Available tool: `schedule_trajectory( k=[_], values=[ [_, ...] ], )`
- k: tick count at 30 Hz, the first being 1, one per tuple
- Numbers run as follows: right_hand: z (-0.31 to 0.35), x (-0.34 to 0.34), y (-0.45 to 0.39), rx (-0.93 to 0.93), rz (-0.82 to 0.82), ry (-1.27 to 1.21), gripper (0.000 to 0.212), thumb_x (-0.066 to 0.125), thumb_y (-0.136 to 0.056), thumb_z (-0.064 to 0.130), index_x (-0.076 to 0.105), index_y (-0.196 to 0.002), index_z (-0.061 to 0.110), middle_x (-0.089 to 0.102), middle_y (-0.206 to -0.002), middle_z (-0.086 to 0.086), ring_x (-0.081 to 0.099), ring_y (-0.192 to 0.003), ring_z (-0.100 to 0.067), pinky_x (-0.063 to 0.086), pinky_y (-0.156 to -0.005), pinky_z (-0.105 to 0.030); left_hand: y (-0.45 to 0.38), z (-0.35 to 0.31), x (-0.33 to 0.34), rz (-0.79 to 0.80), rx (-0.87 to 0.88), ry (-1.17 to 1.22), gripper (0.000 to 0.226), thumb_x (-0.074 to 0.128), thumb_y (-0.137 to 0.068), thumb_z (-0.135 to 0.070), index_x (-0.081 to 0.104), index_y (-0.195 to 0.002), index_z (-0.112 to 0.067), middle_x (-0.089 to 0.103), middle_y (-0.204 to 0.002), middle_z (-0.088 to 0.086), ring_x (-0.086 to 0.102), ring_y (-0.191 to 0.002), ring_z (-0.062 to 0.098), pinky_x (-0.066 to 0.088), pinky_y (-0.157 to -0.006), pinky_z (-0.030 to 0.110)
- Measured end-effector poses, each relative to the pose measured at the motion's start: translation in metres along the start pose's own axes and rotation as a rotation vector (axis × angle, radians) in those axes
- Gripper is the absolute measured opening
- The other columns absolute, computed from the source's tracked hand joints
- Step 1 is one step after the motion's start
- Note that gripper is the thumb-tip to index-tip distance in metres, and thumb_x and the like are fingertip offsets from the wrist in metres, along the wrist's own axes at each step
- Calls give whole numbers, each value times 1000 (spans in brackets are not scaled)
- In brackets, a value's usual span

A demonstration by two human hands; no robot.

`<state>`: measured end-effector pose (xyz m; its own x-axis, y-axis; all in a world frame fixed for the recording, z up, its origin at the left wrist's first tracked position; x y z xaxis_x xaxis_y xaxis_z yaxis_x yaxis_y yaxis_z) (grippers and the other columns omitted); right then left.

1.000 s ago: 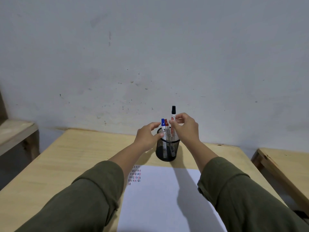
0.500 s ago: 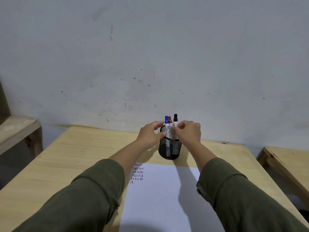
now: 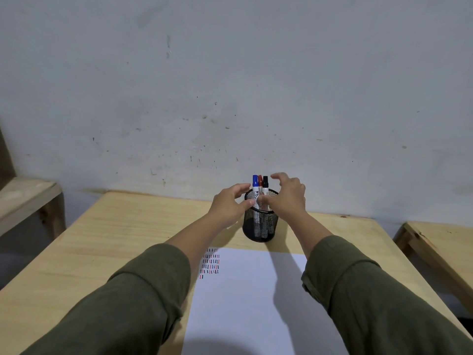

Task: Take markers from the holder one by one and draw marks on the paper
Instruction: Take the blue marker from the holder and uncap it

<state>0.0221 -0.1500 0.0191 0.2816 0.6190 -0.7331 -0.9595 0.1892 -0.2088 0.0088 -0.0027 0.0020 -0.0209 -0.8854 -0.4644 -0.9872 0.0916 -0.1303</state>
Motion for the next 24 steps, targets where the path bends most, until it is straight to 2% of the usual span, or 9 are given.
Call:
schedule_trajectory(
  k=[2,4,7,10,13,18,22,24],
  values=[
    [2,-1,1,-91,13,26,73,74,-75,26,38,-138,36,37,-139,-7,29,-131,-26,32,-101,-42,0,0,0,0,2,3,51,65,-84,-21,48,-133,-21,57,-135,-1,49,-127,15,35,-110,35],
    [4,-1,0,-167,53,114,76,69,-80,24,29,-143,40,26,-150,-4,22,-136,-25,28,-104,-44,0,0,0,1,3,5,51,64,-85,-21,48,-133,-20,57,-135,-1,49,-128,15,35,-110,34],
    [6,2,-1,-232,123,244,69,60,-87,25,26,-144,43,13,-157,-4,12,-141,-27,24,-107,-47,0,0,0,-1,-1,15,51,64,-85,-20,48,-133,-20,57,-134,0,48,-128,15,34,-109,32],
    [8,5,-2,-282,128,319,61,55,-89,25,29,-142,40,10,-158,-7,8,-142,-30,24,-107,-48,0,1,0,-5,-4,23,51,65,-85,-19,48,-133,-20,57,-134,0,48,-128,14,34,-108,30],
    [13,4,-3,-312,107,345,53,55,-89,28,37,-138,37,13,-157,-8,9,-142,-30,24,-106,-47,0,1,1,-11,-6,26,51,65,-84,-19,48,-132,-20,57,-134,0,48,-128,14,34,-108,31],
    [15,0,0,-363,3,199,40,66,-82,31,56,-121,32,29,-149,-4,17,-139,-25,26,-101,-42,0,1,1,-6,-5,25,51,64,-85,-21,47,-132,-20,57,-134,-1,48,-128,14,33,-104,26],
    [13,-3,8,-393,-94,130,38,71,-77,30,60,-113,30,47,-124,0,36,-119,-21,27,-87,-31,1,3,-1,-42,-6,36,50,66,-84,-21,49,-131,-19,60,-131,0,50,-126,12,35,-104,27],
    [11,-1,13,-397,-79,74,37,71,-77,28,59,-112,28,52,-106,1,44,-107,-21,34,-83,-32,2,4,-3,-71,-15,52,47,65,-85,-21,51,-129,-19,61,-129,0,52,-125,13,39,-105,31]
  ],
)
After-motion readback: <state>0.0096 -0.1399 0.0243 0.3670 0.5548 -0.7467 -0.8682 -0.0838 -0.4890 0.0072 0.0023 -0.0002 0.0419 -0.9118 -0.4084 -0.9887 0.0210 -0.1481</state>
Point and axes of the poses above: each hand's wrist, its own y-axis away from the middle knuckle, its own x-axis out of the palm, z = x × y, the point moved 2 cm from there along -y, towards the middle knuckle
